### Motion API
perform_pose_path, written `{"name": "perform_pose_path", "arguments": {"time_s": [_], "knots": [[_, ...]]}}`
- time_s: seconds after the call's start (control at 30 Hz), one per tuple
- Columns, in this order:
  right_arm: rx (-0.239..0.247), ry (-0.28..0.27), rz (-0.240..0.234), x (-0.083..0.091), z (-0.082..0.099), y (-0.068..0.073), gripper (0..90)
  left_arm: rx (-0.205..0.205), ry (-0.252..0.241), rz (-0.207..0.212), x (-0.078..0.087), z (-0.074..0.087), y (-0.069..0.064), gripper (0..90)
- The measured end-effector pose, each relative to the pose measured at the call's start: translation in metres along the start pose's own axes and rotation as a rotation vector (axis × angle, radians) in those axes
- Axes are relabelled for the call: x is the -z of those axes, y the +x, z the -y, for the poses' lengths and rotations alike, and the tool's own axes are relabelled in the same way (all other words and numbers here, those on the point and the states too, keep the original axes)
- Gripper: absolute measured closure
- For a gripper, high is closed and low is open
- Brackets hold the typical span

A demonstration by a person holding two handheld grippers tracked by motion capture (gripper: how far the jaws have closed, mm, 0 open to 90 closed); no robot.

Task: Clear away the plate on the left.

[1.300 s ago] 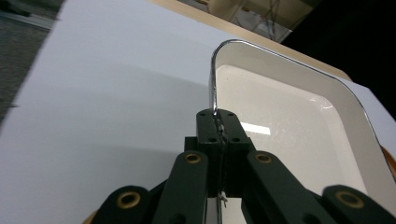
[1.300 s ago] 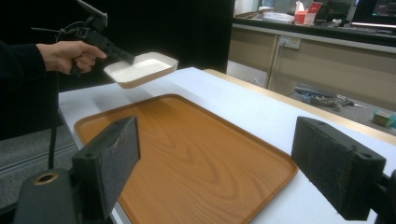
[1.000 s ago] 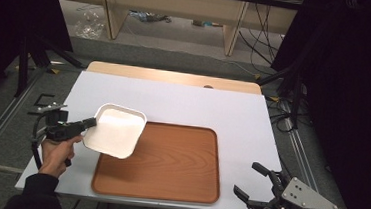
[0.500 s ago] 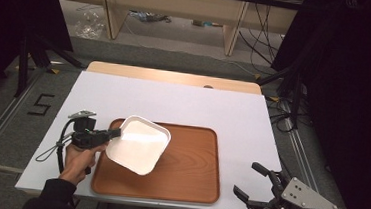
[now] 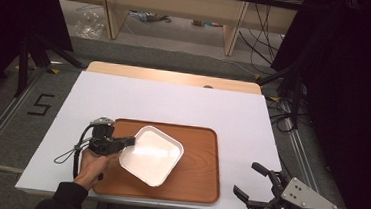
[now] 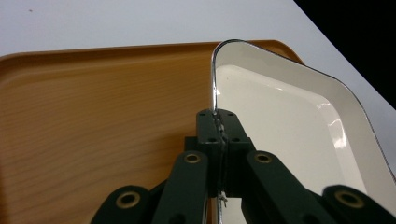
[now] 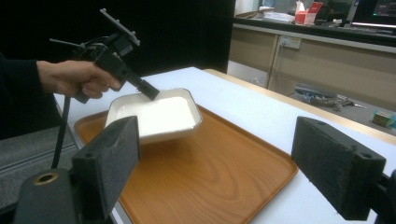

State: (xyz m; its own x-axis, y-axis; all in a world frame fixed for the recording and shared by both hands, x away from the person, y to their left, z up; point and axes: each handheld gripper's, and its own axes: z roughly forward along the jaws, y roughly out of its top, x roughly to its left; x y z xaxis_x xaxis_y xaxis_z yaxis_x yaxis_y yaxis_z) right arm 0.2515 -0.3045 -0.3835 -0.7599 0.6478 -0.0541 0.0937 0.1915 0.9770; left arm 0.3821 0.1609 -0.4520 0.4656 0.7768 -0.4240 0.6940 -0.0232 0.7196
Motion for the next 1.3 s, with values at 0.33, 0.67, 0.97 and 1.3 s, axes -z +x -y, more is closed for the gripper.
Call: {"name": "perform_pose_path", "arguments": {"time_s": [0.33,0.67,0.97,1.3], "knots": [[0.0,-0.007,0.006,0.001,0.0,0.0,16.4,-0.041,0.052,-0.007,-0.013,0.007,-0.008,88.3],[0.001,-0.005,0.003,0.001,0.0,0.0,16.4,-0.05,0.067,-0.013,-0.018,0.01,-0.012,88.3],[0.0,-0.001,-0.006,0.0,0.0,0.0,16.4,-0.071,0.095,-0.036,-0.025,0.016,-0.016,88.2],[0.001,0.004,-0.003,0.001,0.0,0.0,16.5,-0.079,0.128,-0.049,-0.03,0.02,-0.014,88.0]]}}
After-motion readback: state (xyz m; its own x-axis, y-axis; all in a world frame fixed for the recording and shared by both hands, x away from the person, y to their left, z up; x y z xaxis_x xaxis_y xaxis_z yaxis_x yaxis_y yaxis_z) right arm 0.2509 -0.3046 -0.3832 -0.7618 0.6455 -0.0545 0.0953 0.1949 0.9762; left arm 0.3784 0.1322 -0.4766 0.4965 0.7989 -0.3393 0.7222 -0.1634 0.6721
